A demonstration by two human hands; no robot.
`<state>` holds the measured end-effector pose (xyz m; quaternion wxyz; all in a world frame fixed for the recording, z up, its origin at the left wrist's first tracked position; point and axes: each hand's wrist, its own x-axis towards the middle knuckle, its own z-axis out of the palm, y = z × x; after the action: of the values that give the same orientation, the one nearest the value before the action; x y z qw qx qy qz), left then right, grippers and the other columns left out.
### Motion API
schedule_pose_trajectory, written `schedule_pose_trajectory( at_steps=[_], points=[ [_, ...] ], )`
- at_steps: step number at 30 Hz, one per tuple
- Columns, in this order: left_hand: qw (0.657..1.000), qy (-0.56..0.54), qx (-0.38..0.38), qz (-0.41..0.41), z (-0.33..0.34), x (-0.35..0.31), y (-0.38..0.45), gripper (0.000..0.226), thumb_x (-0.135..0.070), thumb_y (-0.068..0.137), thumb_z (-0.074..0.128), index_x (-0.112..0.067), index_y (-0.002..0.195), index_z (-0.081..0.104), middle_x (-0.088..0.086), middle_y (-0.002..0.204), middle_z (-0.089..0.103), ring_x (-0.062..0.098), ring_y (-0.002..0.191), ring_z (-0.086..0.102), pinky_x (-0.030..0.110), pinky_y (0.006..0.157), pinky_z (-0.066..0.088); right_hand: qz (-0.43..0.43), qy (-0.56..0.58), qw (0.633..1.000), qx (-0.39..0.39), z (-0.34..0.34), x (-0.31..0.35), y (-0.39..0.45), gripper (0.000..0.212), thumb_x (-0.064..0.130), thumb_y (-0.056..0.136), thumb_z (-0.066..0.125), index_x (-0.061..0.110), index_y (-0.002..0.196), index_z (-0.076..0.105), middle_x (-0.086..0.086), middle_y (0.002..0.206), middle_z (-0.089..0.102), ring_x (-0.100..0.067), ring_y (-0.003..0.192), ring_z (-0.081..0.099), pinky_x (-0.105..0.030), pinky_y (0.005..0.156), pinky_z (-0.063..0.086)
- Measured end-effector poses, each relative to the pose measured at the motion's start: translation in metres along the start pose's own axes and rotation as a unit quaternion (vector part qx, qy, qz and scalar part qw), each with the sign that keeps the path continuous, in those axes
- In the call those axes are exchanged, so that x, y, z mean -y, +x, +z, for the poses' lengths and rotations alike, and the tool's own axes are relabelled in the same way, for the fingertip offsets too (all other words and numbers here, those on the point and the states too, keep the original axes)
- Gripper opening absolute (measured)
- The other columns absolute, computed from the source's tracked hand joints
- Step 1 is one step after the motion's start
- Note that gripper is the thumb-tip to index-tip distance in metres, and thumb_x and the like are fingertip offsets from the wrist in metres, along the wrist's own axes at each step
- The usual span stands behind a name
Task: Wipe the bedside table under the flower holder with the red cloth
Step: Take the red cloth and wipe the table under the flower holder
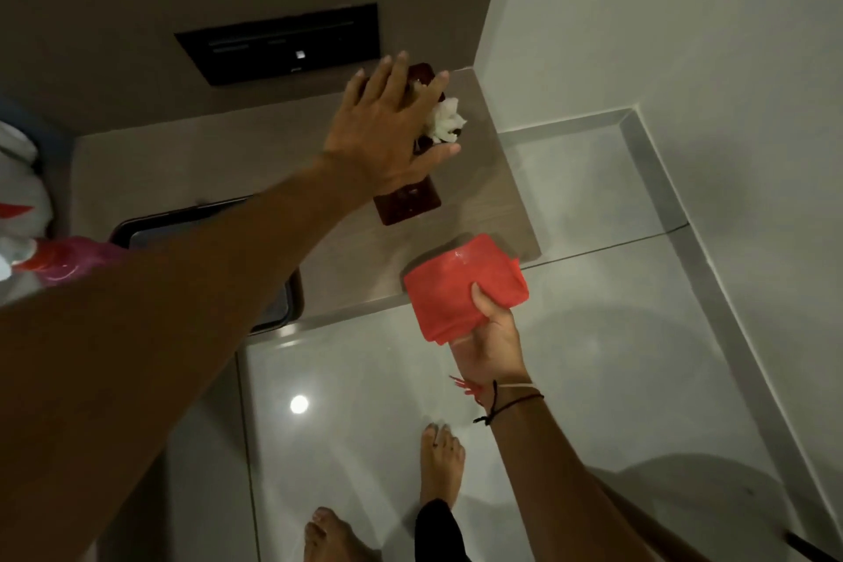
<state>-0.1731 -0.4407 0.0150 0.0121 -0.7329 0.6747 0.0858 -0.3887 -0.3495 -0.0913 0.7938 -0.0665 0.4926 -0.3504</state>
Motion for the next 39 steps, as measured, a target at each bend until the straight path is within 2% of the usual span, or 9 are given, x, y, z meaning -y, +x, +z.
schedule_pose_trajectory(
  at_steps=[9,12,18,20,25,29,32,34,39],
  points=[
    [0.999,0.0,0.025,0.026,-0.008,0.05,0.05,0.077,-0.067,0.097,0.026,-0.029,0.162,0.009,0.023,0.17,0.013,0.039,0.158,0.013,0.057,0.127,0.014,-0.255,-0.048,0.953,-0.158,0.066,0.005,0.025,0.05,0.004,0.103,0.052,0.014,0.151,0.045,-0.01,0.151,0.052,-0.03,0.14,0.05,-0.049,0.119,0.039],
    [0.998,-0.018,0.049,0.042,-0.014,0.062,0.063,0.077,-0.066,0.096,0.025,-0.031,0.163,0.007,0.022,0.17,0.013,0.037,0.159,0.012,0.057,0.127,0.013,-0.472,-0.264,0.834,-0.108,0.093,-0.004,0.041,0.068,-0.011,0.097,0.044,0.022,0.155,0.037,-0.009,0.165,0.032,-0.022,0.154,0.03,-0.029,0.125,0.029],
    [0.996,-0.018,0.065,0.052,-0.015,0.069,0.071,0.077,-0.065,0.098,0.026,-0.02,0.161,0.021,0.019,0.17,0.015,0.036,0.157,0.019,0.056,0.126,0.017,-0.524,-0.702,0.482,-0.027,0.107,-0.022,0.114,0.056,0.013,0.101,0.039,0.022,0.156,0.037,-0.024,0.166,0.023,-0.04,0.156,0.018,-0.063,0.123,0.022],
    [0.996,-0.024,0.064,0.051,-0.015,0.07,0.073,0.077,-0.064,0.099,0.027,-0.019,0.161,0.022,0.02,0.17,0.015,0.037,0.157,0.019,0.056,0.127,0.017,-0.539,-0.727,0.423,-0.044,0.092,-0.03,0.127,0.05,0.01,0.107,0.038,0.023,0.155,0.04,-0.022,0.164,0.03,-0.039,0.154,0.024,-0.061,0.118,0.031],
    [0.997,-0.015,0.054,0.061,-0.015,0.071,0.074,0.078,-0.064,0.098,0.026,-0.018,0.161,0.021,0.019,0.17,0.018,0.038,0.156,0.022,0.057,0.126,0.019,-0.472,-0.794,0.384,0.008,0.044,-0.037,0.107,0.057,0.016,0.098,0.05,0.026,0.154,0.042,-0.015,0.164,0.034,-0.037,0.152,0.03,-0.062,0.117,0.034],
    [0.997,0.0,0.057,0.059,-0.014,0.068,0.071,0.08,-0.066,0.097,0.024,-0.023,0.162,0.014,0.022,0.17,0.013,0.039,0.156,0.018,0.057,0.125,0.017,-0.419,-0.694,0.586,0.008,0.025,-0.032,0.068,0.06,0.005,0.096,0.05,0.018,0.154,0.042,-0.01,0.163,0.037,-0.027,0.151,0.032,-0.054,0.113,0.046],
    [0.997,0.0,0.053,0.057,-0.01,0.066,0.068,0.078,-0.068,0.096,0.024,-0.03,0.162,0.01,0.02,0.171,0.011,0.038,0.157,0.016,0.056,0.124,0.016,-0.473,-0.517,0.711,-0.068,0.047,-0.019,0.056,0.053,0.032,0.106,0.033,0.013,0.155,0.036,-0.015,0.164,0.034,-0.017,0.149,0.034,-0.022,0.113,0.044],
    [0.998,-0.008,0.043,0.055,-0.007,0.065,0.065,0.077,-0.069,0.096,0.026,-0.033,0.162,0.01,0.019,0.171,0.012,0.037,0.157,0.016,0.055,0.124,0.015,-0.531,-0.497,0.681,-0.084,0.069,-0.011,0.065,0.048,0.024,0.109,0.03,0.008,0.154,0.038,-0.022,0.164,0.03,-0.022,0.152,0.029,-0.023,0.119,0.037],
    [0.997,-0.015,0.043,0.054,-0.006,0.066,0.066,0.079,-0.068,0.096,0.027,-0.025,0.161,0.018,0.02,0.171,0.012,0.038,0.157,0.015,0.057,0.124,0.014,-0.477,-0.748,0.461,-0.031,0.1,-0.023,0.11,0.063,0.012,0.102,0.047,0.023,0.16,0.026,-0.025,0.167,0.018,-0.041,0.156,0.014,-0.059,0.124,0.025]
  ],
)
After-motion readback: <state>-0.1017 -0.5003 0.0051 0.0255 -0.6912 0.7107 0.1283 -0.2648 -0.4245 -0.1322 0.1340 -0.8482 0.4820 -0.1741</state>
